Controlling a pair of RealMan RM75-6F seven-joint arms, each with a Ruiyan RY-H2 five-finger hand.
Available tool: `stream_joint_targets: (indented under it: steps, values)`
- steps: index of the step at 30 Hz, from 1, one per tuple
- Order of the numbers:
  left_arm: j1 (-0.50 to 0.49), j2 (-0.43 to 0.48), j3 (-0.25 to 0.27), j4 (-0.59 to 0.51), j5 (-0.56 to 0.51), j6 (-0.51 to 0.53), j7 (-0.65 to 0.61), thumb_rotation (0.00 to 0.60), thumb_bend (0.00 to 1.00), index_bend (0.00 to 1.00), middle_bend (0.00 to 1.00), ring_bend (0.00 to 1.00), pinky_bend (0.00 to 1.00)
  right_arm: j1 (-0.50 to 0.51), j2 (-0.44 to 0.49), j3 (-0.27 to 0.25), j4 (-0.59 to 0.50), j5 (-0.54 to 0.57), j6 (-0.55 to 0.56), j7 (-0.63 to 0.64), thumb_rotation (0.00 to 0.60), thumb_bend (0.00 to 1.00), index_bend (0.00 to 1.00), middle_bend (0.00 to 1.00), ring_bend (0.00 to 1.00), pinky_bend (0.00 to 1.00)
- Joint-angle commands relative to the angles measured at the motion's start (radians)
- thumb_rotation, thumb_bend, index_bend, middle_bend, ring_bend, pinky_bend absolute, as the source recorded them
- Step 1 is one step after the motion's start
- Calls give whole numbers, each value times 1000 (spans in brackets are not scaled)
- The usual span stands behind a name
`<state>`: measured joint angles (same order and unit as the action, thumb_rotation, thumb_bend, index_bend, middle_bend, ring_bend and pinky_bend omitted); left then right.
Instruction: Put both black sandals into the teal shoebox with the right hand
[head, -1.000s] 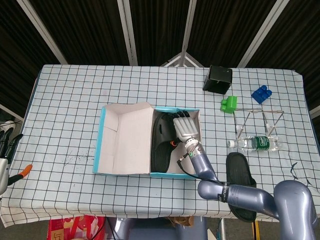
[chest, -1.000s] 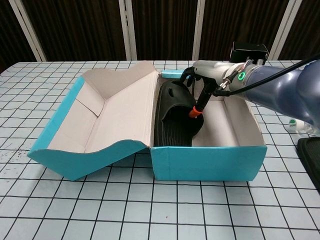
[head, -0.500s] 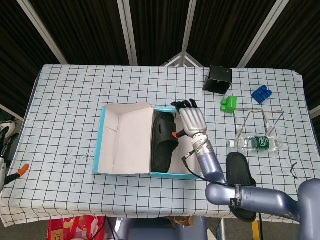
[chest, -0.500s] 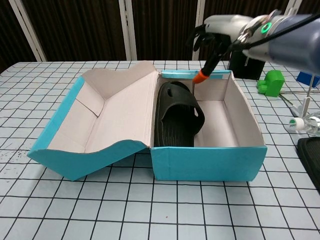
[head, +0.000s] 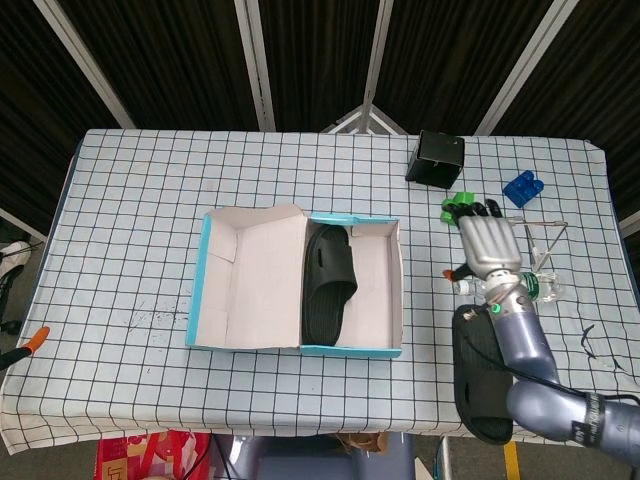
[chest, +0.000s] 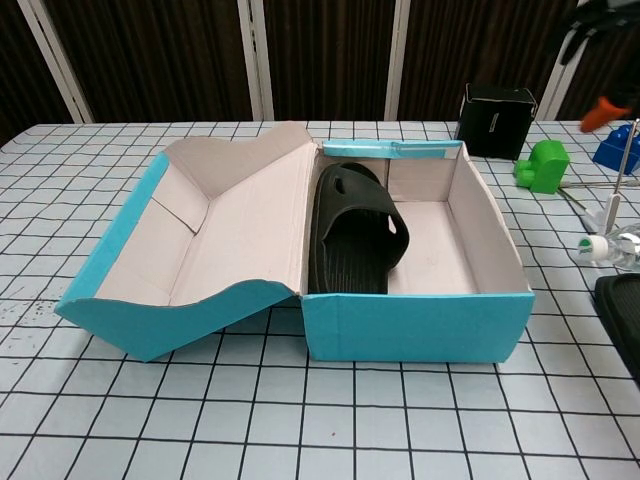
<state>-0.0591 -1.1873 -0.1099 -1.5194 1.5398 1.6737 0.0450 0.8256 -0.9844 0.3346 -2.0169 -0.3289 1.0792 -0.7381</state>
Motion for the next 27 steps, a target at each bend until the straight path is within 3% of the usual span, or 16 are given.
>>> stream_joint_targets:
  steps: [1,7,11,14,18,27]
  values:
    - [0,1,0,1,0,0,-2,600,201,142,0,0,77,-81,103,-85,-55,-38,-56,29,600,105,148,158,124,0]
    - [2,1,-6,7,6,14,-22,600,201,141,0,0,77,-261,174,-178,-107,-313,-7,190,600,105,119,136,114,0]
    - [6,-1,-6,10,14,27,-26,600,201,141,0,0,77,-422,153,-262,-85,-582,88,343,600,106,119,130,114,0]
    - [6,0,-4,8,16,27,-25,600,201,141,0,0,77,-495,139,-310,-63,-683,117,425,600,105,119,114,114,0]
    - [6,0,-5,8,12,22,-21,600,200,141,0,0,77,-554,122,-345,-34,-761,156,478,600,104,119,110,113,0]
    - [6,4,-4,3,9,17,-23,600,201,141,0,0,77,-655,72,-435,11,-866,209,452,600,106,119,108,107,0]
